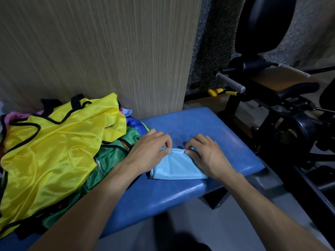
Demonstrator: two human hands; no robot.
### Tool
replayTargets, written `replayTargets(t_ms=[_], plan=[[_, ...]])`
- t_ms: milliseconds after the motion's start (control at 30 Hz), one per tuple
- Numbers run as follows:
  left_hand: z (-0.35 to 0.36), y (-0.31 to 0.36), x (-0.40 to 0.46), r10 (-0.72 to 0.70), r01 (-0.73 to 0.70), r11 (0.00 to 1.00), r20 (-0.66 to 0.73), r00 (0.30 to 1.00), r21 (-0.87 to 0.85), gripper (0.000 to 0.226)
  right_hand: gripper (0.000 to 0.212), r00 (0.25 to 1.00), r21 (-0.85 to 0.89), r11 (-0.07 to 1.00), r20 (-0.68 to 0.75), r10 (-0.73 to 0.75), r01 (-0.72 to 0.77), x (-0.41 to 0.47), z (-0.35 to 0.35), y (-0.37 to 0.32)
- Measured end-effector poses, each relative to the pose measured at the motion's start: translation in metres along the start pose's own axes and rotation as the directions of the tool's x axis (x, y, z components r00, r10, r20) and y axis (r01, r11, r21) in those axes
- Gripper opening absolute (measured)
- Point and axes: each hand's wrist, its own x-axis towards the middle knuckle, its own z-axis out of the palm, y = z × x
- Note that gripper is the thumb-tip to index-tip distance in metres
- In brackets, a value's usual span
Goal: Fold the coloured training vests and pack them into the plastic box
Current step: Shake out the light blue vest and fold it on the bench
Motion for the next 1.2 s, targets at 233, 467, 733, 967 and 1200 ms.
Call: replayTargets(t_ms=[233, 467, 733, 967, 1200], plan=[[-0.006, -0.001, 0.002, -0.015, 0.014, 1.0, 0.068, 0.998, 0.017, 0.011, 0.012, 0.999, -0.001, 0.999, -0.003, -0.035, 0.035, 0.002, 0.003, 0.002], [-0.006, -0.007, 0.009, -0.129, 0.137, 0.99, 0.229, 0.965, -0.019, 0.008, 0.011, 0.999, -0.028, 0.999, 0.008, -0.047, 0.047, 0.003, 0.004, 0.001], [-0.003, -0.017, 0.008, -0.247, 0.285, 0.925, 0.172, 0.954, -0.252, 0.011, 0.021, 0.998, -0.022, 1.0, 0.067, 0.014, -0.013, 0.004, 0.001, -0.001], [0.003, -0.026, 0.002, -0.275, 0.331, 0.912, 0.24, 0.931, -0.24, 0.016, 0.028, 0.972, -0.106, 0.97, 0.056, 0.226, -0.219, 0.001, 0.002, -0.012], [-0.011, -0.009, -0.017, -0.309, 0.3, 0.948, -0.076, 0.948, -0.11, 0.022, 0.046, 0.901, -0.153, 0.894, 0.047, 0.431, -0.42, 0.0, 0.0, -0.024]])
